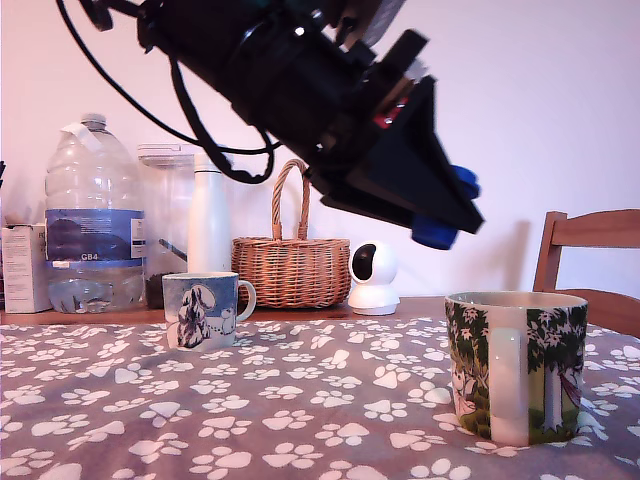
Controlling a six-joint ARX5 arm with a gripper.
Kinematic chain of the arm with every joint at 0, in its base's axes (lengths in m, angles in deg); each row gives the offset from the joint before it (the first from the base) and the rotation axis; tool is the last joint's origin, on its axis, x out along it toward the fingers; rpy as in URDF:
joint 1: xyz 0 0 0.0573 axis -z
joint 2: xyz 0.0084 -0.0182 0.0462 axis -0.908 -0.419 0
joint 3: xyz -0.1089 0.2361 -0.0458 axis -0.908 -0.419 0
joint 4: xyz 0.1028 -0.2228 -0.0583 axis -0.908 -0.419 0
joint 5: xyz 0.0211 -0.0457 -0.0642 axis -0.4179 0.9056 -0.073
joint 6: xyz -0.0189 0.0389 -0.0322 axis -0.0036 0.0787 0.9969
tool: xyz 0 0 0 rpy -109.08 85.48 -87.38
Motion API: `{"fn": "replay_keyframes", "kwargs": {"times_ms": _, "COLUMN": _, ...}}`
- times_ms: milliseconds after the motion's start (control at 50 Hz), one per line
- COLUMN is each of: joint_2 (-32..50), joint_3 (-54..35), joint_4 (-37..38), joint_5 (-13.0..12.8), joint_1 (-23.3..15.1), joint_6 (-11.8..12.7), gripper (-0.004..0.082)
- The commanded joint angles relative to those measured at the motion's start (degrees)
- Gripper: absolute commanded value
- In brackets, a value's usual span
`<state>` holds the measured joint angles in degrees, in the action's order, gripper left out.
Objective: Pick up the coffee capsules from the table one by one and drop them inside the nearest coffee cup
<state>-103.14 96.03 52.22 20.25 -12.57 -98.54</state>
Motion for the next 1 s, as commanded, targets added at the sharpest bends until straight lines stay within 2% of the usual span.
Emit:
{"fn": "replay_keyframes", "kwargs": {"times_ms": 0, "joint_2": -0.15, "joint_3": -1.16, "joint_4": -0.02, "joint_5": -0.44, "joint_1": 0.44, "joint_6": -0.50, "gripper": 0.0201}}
{"fn": "replay_keyframes", "kwargs": {"times_ms": 580, "joint_2": -0.83, "joint_3": 5.22, "joint_4": -7.13, "joint_5": -6.16, "joint_1": 2.27, "joint_6": -0.72, "gripper": 0.0201}}
{"fn": "replay_keyframes", "kwargs": {"times_ms": 980, "joint_2": -11.85, "joint_3": 20.09, "joint_4": -20.39, "joint_5": -9.22, "joint_1": 4.09, "joint_6": -2.64, "gripper": 0.0201}}
